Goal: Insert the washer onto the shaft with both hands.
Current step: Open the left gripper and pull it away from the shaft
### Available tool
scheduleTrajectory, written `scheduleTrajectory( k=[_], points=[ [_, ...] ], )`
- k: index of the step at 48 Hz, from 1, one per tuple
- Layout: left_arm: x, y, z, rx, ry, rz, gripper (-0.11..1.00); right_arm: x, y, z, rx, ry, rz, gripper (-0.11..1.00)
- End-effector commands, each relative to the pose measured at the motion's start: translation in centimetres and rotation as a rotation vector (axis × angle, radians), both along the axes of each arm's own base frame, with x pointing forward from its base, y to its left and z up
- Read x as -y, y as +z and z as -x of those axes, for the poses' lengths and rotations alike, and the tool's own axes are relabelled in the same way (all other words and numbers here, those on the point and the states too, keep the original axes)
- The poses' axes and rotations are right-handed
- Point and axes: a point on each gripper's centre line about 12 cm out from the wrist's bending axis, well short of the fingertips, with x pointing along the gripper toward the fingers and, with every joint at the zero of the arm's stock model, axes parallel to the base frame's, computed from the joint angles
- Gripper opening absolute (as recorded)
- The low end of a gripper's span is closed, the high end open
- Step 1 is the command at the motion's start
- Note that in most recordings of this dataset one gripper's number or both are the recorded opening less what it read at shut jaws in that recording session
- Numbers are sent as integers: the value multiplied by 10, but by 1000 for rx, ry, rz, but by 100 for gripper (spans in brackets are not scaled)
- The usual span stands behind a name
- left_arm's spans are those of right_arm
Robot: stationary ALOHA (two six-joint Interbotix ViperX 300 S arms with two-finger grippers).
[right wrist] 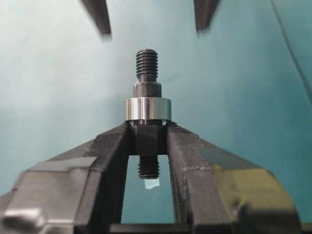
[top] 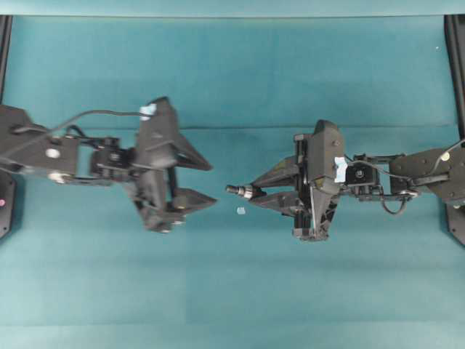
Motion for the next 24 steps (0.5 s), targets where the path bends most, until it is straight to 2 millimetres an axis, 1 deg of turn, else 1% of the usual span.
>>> scheduleTrajectory(
  k=[1, 10, 24],
  points=[
    [1, 11, 8, 29, -5, -3, 85, 0, 8, -5, 29, 3, 7, 1],
    [3, 7, 20, 15, -10, -4, 84, 0, 8, -5, 29, 3, 5, 1],
    [4, 2, 23, -23, -12, -5, 84, -1, 4, -3, -5, 6, 6, 1]
  ],
)
